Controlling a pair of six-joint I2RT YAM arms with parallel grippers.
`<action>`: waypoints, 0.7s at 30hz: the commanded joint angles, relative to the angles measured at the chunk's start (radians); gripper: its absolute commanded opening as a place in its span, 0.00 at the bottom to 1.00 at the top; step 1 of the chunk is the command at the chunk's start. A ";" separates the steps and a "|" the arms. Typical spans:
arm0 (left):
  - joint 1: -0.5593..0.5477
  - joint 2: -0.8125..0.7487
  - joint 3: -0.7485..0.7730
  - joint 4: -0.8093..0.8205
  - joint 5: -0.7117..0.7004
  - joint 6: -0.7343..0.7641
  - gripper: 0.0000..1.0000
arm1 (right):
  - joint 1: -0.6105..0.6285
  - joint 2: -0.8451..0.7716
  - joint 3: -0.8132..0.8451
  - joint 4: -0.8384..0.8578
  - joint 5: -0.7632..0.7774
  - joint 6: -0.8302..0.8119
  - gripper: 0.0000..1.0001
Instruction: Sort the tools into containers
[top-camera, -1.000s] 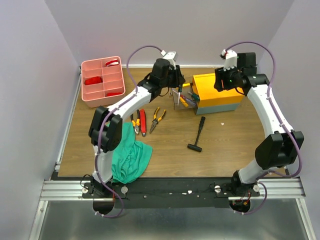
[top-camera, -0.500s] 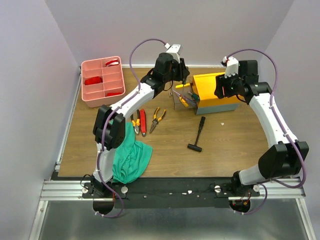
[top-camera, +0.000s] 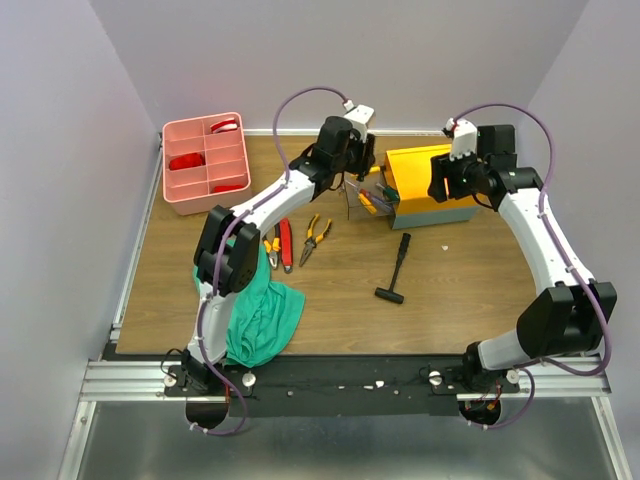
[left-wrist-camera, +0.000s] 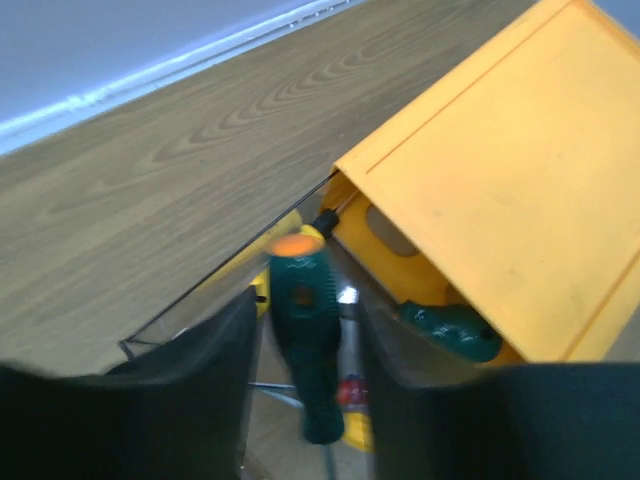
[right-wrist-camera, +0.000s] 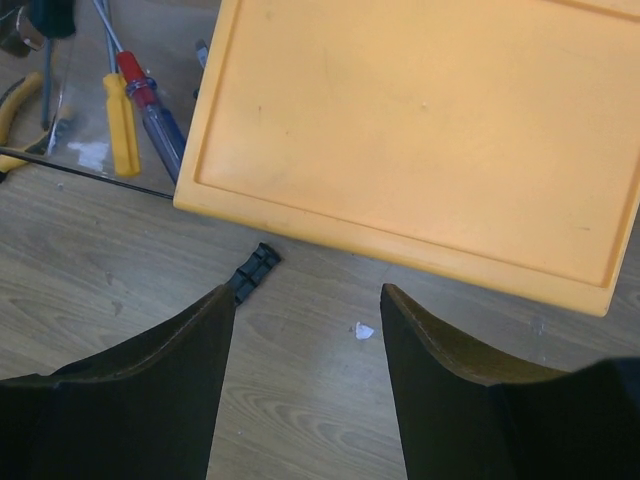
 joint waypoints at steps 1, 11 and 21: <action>-0.020 -0.017 -0.004 -0.009 -0.009 0.041 0.72 | -0.031 0.017 0.028 0.017 -0.020 0.015 0.68; 0.028 -0.197 -0.093 -0.045 -0.152 0.012 0.85 | -0.230 0.160 0.206 0.017 -0.054 0.108 0.70; 0.123 -0.241 -0.327 -0.058 -0.101 0.024 0.00 | -0.379 0.359 0.396 0.006 -0.071 0.053 0.35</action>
